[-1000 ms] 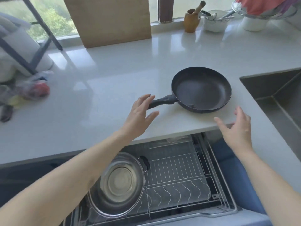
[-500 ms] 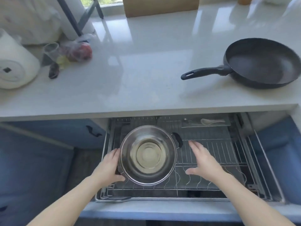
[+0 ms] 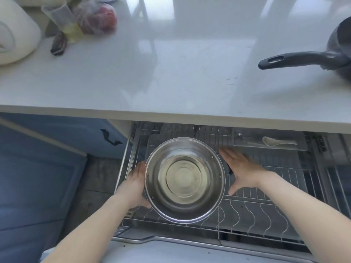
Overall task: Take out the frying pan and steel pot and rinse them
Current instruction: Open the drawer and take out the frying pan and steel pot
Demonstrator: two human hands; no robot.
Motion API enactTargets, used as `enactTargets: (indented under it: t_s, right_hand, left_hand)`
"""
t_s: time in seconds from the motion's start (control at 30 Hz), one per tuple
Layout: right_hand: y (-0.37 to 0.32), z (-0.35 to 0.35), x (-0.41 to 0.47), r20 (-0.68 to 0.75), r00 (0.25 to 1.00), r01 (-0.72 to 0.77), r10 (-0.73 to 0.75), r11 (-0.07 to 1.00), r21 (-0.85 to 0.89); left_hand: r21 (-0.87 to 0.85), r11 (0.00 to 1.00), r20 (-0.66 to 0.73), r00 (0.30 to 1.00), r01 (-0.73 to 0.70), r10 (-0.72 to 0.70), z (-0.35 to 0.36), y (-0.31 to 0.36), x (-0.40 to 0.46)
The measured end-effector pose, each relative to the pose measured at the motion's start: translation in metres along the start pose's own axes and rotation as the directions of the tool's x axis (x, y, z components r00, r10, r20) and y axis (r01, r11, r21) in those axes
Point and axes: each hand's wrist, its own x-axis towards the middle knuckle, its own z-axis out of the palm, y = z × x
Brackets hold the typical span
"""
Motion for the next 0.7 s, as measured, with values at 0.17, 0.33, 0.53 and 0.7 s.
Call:
enactTargets:
  t_s: [0.17,0.33,0.53,0.7]
  right_hand:
    - [-0.007,-0.001,0.008,0.013,0.999,0.043,-0.044,0.997,0.061]
    - [-0.005,0.006,0.006,0.029,0.998,0.045,-0.05,0.987,0.156]
    - [-0.001,0.005,-0.014,0.025,0.999,0.037,-0.042,0.983,0.177]
    - [0.017,-0.019,-0.056,0.009,1.0,0.004,-0.006,0.978,0.21]
  left_hand:
    - [-0.042,0.999,0.074,0.997,0.031,-0.028,0.001,-0.006,0.007]
    - [-0.109,0.993,0.089,0.996,0.041,-0.032,0.011,-0.006,0.006]
    - [-0.165,0.982,0.048,0.994,-0.086,0.095,0.003,0.001,0.007]
    - [-0.216,0.953,0.047,0.972,-0.215,0.23,-0.038,0.03,-0.001]
